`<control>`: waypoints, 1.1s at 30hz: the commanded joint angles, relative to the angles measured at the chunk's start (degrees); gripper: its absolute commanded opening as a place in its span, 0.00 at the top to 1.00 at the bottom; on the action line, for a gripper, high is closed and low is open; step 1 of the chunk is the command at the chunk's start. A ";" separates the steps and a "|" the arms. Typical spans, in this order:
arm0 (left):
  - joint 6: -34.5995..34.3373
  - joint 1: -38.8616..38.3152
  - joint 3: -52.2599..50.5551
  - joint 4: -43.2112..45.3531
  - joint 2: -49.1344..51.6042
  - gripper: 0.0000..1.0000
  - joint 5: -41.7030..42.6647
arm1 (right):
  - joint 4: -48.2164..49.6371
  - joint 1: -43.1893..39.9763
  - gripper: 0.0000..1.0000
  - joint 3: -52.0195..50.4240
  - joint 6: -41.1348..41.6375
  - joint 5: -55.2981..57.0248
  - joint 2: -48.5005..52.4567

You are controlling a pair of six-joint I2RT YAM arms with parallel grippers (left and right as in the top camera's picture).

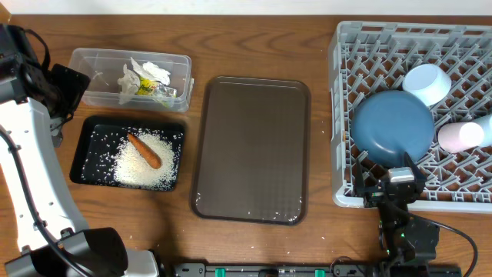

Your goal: Sort waste into correct bins and load items into the dishwasher rack

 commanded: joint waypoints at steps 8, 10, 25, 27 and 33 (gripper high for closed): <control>-0.48 0.20 0.15 -0.17 0.22 0.01 -0.50 | -0.31 0.76 0.01 -0.07 -0.61 0.98 -0.52; -0.48 0.20 0.15 -0.17 0.22 0.01 -0.50 | -0.31 0.76 0.01 -0.07 -0.61 0.98 -0.52; -0.48 0.20 0.15 -0.20 0.31 0.01 -0.50 | -0.31 0.79 0.01 -0.07 -0.61 0.98 -0.52; -0.48 0.20 0.15 -0.20 0.31 0.01 -0.50 | -0.31 0.79 0.01 -0.07 -0.63 0.98 -0.52; -0.20 0.20 0.15 -4.42 -0.15 0.01 -0.59 | -0.31 0.79 0.01 -0.07 -0.61 1.01 -0.52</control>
